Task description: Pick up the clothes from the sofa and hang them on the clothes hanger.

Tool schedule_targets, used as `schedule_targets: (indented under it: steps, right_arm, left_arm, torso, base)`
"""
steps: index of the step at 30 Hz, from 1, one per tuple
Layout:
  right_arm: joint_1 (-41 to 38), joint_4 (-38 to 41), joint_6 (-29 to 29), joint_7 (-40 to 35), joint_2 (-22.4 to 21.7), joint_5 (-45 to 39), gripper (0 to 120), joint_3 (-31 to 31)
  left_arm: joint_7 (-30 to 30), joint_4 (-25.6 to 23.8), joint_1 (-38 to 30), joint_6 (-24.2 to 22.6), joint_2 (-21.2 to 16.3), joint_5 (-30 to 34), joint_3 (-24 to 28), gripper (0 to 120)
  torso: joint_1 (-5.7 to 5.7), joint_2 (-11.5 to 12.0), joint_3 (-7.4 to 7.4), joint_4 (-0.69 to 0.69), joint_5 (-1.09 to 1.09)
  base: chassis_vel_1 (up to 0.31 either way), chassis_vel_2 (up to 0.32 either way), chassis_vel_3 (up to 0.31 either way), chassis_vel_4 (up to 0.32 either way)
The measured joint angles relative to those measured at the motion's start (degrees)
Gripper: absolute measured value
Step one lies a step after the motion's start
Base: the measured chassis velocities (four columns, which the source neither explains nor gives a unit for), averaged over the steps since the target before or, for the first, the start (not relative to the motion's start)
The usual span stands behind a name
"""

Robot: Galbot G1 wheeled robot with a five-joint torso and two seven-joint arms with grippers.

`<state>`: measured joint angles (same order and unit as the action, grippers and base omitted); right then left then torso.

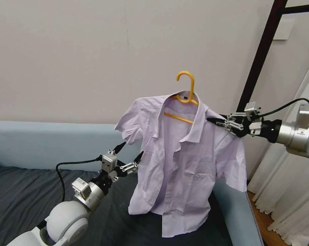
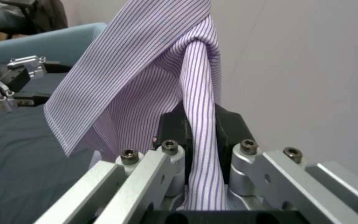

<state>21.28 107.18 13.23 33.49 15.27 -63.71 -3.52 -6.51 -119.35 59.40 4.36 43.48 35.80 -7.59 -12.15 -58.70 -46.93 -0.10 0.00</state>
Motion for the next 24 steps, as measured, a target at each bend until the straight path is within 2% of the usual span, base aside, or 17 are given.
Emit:
schedule_targets:
  steps: [3, 7, 14, 16, 19, 21, 24]
  right_arm:
    - [-0.8, 1.2, 0.7, -1.7, -1.1, -1.0, 7, -0.7]
    - [-5.7, 2.8, 2.4, -5.4, -2.7, -3.1, 7, -1.1]
    - [-9.2, 3.0, 4.3, -6.9, -5.1, -5.6, 7, -1.1]
    - [-7.7, 3.6, 5.6, -7.9, -8.5, -7.5, 7, -1.7]
    - [-5.3, 4.4, 8.5, -13.7, -13.1, -12.9, 7, -3.2]
    - [-5.0, 4.4, 9.3, -16.3, -13.8, -14.2, 7, -3.5]
    - [-4.5, 5.2, 11.3, -27.2, -13.7, -16.6, 7, -3.7]
  left_arm:
    - [0.0, 0.1, 0.9, 0.0, 0.9, -0.1, 0.2, 100]
    - [0.5, 0.9, 4.0, 0.6, 2.5, -2.3, 1.0, 100]
    - [-1.4, 2.5, 7.7, 1.4, 4.0, -4.4, 0.6, 100]
    - [-2.5, 2.9, 8.5, 1.9, 4.6, -4.5, 0.2, 100]
    - [-3.2, 3.2, 8.6, 2.3, 5.1, -4.5, 0.1, 100]
    - [-3.4, 3.3, 8.5, 2.3, 5.4, -4.5, 0.1, 100]
    - [-4.0, 3.6, 8.0, 2.3, 6.7, -4.5, 0.4, 100]
  torso:
    - [0.0, 0.0, 0.0, 0.0, 0.0]
    - [0.0, 0.0, 0.0, 0.02, 0.0]
    - [0.0, 0.0, 0.0, 0.03, -0.02]
    - [0.0, 0.0, 0.0, 0.03, 0.01]
    - [0.0, 0.0, 0.0, -0.02, 0.0]
    - [0.01, 0.0, 0.01, -0.02, -0.01]
    - [0.01, 0.0, 0.0, 0.01, -0.01]
  base:
    - [0.0, 0.0, 0.0, 0.0]
    - [0.0, 0.0, 0.0, 0.0]
    - [0.0, 0.0, 0.0, 0.0]
    - [0.0, 0.0, 0.0, 0.0]
    - [0.0, 0.0, 0.0, 0.0]
    - [0.0, 0.0, 0.0, 0.0]
    - [0.0, 0.0, 0.0, 0.0]
